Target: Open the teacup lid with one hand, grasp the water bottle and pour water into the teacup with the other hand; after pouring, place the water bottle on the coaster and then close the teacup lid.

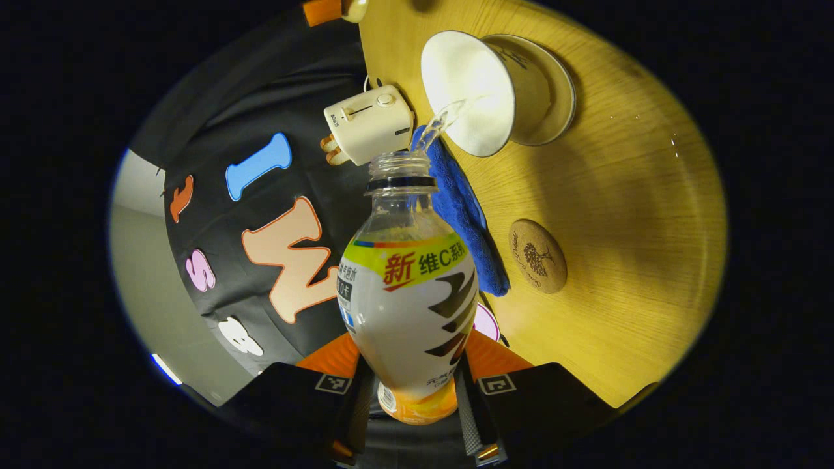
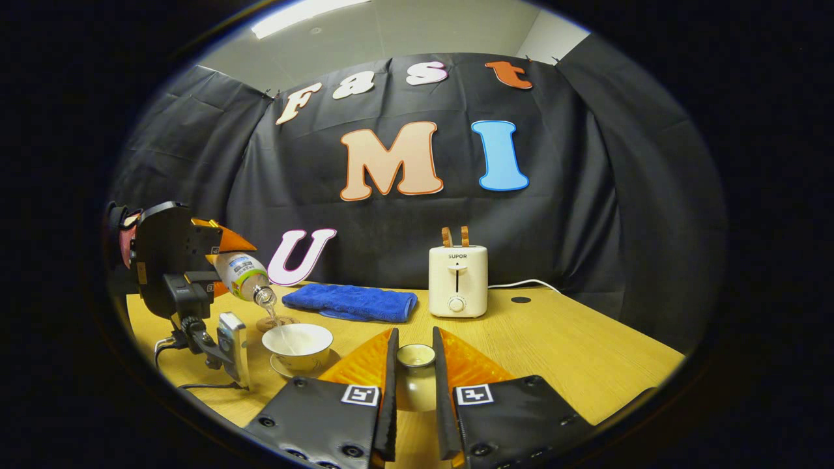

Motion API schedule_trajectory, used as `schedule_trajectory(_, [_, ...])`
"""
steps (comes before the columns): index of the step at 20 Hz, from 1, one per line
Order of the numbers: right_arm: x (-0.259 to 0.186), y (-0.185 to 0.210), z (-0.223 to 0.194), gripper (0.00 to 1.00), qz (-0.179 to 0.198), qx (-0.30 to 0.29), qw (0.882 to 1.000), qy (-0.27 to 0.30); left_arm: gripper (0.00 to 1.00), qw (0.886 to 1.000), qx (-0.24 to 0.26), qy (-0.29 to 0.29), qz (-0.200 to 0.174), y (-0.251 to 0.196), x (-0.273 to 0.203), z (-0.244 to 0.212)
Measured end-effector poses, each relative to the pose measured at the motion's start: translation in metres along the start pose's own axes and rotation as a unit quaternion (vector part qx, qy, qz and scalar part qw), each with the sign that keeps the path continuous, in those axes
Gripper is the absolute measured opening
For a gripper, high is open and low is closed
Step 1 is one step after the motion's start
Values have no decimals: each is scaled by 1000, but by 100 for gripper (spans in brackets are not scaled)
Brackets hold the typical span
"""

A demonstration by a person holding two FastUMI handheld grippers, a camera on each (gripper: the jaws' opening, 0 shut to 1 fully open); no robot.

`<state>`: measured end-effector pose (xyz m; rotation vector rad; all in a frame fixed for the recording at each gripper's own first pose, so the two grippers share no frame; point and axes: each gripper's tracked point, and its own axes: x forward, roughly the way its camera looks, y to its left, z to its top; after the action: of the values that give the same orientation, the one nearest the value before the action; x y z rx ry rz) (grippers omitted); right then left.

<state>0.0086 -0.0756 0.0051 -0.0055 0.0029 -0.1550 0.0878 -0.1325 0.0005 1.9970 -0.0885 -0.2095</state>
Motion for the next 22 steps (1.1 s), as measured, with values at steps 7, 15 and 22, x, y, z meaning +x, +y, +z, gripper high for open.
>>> schedule_trajectory(7, [-1,0,1,29,0,0,1000,0,55,999,43,6,-6,7,-3,-1])
schedule_trajectory(15, [0,0,0,28,0,0,1000,0,55,996,84,12,-3,21,-3,0])
schedule_trajectory(22, [0,0,0,29,0,0,1000,0,55,994,106,14,4,36,-4,3])
